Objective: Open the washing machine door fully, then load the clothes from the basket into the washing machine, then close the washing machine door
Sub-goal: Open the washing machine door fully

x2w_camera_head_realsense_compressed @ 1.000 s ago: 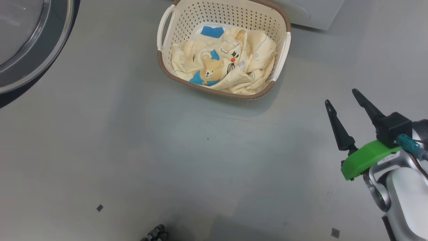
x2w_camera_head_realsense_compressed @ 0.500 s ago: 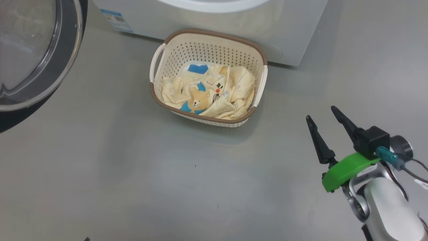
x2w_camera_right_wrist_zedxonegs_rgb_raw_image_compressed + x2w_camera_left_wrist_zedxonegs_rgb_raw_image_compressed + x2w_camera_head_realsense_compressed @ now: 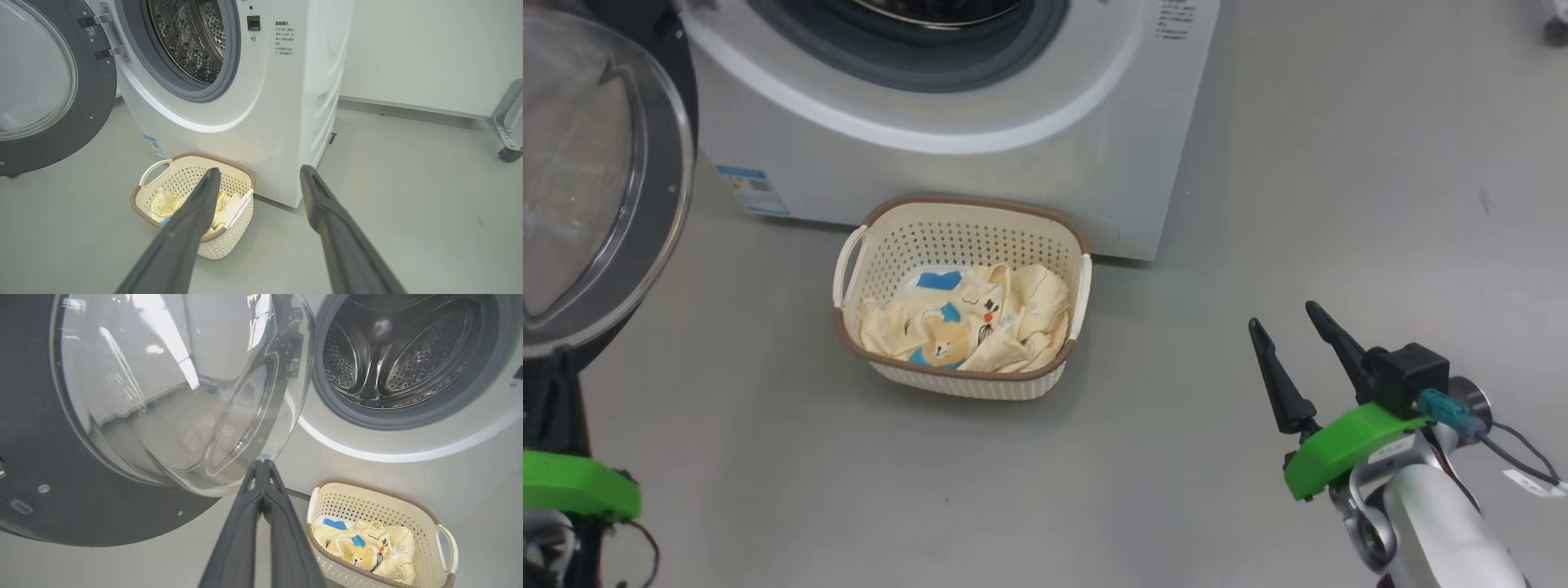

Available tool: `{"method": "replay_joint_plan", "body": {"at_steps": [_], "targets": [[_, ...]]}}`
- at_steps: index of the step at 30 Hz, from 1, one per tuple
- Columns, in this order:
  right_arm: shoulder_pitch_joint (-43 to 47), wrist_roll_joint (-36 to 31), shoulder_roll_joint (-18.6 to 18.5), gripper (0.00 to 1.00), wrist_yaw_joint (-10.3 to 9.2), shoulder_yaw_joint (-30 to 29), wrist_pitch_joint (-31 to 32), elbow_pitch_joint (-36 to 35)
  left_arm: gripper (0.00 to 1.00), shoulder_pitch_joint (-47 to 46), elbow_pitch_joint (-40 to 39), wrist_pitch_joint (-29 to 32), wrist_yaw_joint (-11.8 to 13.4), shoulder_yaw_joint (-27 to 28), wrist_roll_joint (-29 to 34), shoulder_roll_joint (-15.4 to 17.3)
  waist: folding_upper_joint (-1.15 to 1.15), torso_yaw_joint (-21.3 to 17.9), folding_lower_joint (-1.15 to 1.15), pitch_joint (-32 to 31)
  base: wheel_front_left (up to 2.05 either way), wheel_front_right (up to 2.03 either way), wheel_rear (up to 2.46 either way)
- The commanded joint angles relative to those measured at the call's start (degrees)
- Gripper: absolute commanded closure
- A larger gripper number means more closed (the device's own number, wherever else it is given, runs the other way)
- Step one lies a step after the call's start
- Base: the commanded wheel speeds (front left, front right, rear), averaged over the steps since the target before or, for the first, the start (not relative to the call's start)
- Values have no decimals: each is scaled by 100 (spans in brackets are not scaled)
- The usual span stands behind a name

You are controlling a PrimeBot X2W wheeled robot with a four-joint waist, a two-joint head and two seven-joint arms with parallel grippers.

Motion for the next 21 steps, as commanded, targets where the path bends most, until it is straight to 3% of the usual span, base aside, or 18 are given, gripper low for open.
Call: {"method": "replay_joint_plan", "body": {"at_steps": [1,11,21], "targets": [[-43,49,44,0,0,83,-56,-166,100,2,-393,76,50,145,57,182,0,-302,1,-283,0,0,0],[140,106,115,0,0,88,-59,-443,100,886,-1765,557,335,-274,114,-267,0,-815,1,-579,0,0,0],[363,145,130,0,0,129,-59,-507,100,1472,-2171,560,452,-538,93,-595,0,-1143,1,-937,0,0,0]]}}
